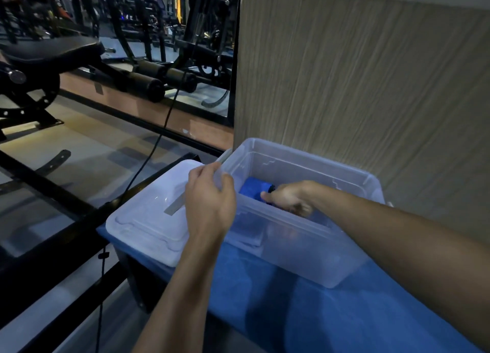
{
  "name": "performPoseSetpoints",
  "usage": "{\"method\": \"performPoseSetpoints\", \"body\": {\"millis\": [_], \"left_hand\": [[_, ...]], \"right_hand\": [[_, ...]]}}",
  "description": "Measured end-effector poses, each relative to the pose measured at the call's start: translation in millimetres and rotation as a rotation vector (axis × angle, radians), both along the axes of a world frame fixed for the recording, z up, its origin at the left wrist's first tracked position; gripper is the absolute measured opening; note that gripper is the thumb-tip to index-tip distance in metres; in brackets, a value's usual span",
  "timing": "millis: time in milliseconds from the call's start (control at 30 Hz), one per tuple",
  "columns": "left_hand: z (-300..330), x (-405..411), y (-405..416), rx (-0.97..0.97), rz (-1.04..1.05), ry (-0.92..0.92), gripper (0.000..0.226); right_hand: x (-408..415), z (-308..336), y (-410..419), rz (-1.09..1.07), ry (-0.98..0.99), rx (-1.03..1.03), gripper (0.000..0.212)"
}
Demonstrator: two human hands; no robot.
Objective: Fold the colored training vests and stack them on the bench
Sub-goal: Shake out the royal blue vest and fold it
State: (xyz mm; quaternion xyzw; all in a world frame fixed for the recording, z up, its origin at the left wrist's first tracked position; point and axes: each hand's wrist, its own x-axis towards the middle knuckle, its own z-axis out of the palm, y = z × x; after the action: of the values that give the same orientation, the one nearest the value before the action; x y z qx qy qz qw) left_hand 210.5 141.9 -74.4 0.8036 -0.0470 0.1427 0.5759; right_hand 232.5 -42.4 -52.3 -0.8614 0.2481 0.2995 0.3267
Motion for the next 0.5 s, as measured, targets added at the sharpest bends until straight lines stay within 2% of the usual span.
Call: {"method": "performPoseSetpoints", "body": {"millis": [67, 133, 233, 300, 367, 433, 500], "left_hand": [[0, -5, -8, 0.150, 0.022, -0.054, 0.043], [3, -13, -17, 0.278, 0.002, -0.140, 0.044], [13, -33, -40, 0.433, -0.112, -0.291, 0.047], [17, -51, -59, 0.514, -0.189, -0.386, 0.038], [19, -70, -77, 0.512, -0.262, -0.457, 0.031], [17, -86, -94, 0.504, -0.350, -0.492, 0.026], [14, -102, -111, 0.522, -0.416, -0.519, 0.023]], "right_hand": [[-9, 24, -7, 0.003, -0.057, 0.002, 0.059], [-27, 46, -19, -0.108, -0.213, 0.173, 0.058], [-74, 70, -42, -0.309, -0.603, 0.364, 0.043], [-118, 73, -64, -0.486, -0.872, 0.437, 0.032], [-172, 62, -94, -0.704, -1.105, 0.460, 0.026], [-229, 33, -129, -0.946, -1.206, 0.397, 0.022], [-280, -9, -163, -1.179, -1.161, 0.320, 0.019]]}}
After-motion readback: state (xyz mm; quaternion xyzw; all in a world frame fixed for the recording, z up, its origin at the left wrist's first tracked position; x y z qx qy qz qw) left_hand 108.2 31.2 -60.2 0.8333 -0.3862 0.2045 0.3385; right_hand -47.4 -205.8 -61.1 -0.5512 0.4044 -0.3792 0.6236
